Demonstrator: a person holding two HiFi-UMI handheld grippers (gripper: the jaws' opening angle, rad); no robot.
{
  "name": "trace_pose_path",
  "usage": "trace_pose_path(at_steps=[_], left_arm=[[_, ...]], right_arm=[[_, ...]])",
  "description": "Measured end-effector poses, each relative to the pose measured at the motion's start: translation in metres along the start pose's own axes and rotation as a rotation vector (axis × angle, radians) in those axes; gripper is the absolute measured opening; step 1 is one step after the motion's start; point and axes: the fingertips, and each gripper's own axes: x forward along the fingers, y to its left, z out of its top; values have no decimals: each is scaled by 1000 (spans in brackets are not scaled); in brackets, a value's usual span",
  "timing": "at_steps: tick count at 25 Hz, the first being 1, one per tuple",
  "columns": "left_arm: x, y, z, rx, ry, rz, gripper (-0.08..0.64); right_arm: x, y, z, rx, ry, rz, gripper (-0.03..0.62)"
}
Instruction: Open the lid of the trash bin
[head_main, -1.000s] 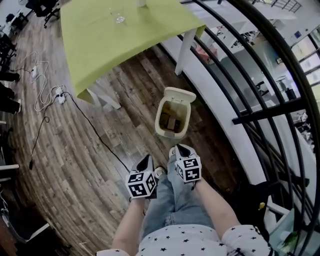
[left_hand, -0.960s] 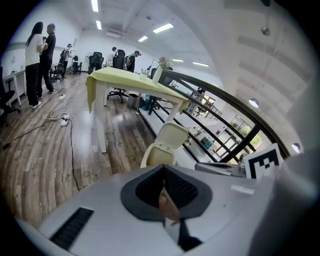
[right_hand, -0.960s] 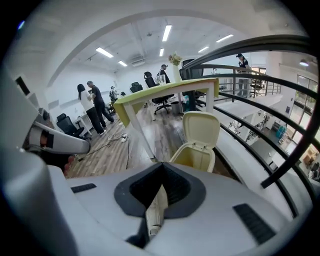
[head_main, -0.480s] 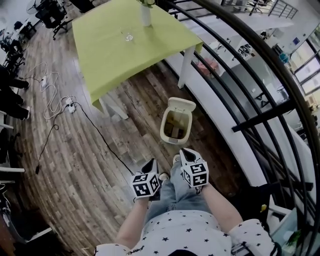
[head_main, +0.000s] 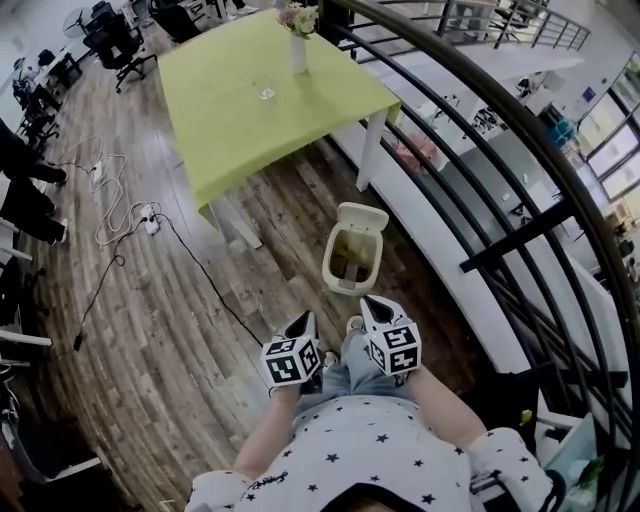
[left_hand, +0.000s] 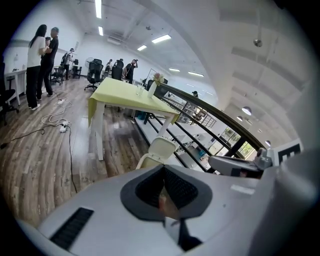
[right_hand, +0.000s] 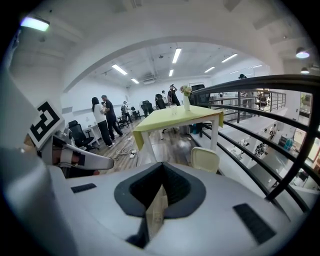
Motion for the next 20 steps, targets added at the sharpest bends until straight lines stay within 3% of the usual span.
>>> trace_pose_path(at_steps=[20], left_arm=[[-41, -10, 35, 32, -131, -12, 12]], right_arm=[[-34, 22, 49, -1, -132, 60, -8]])
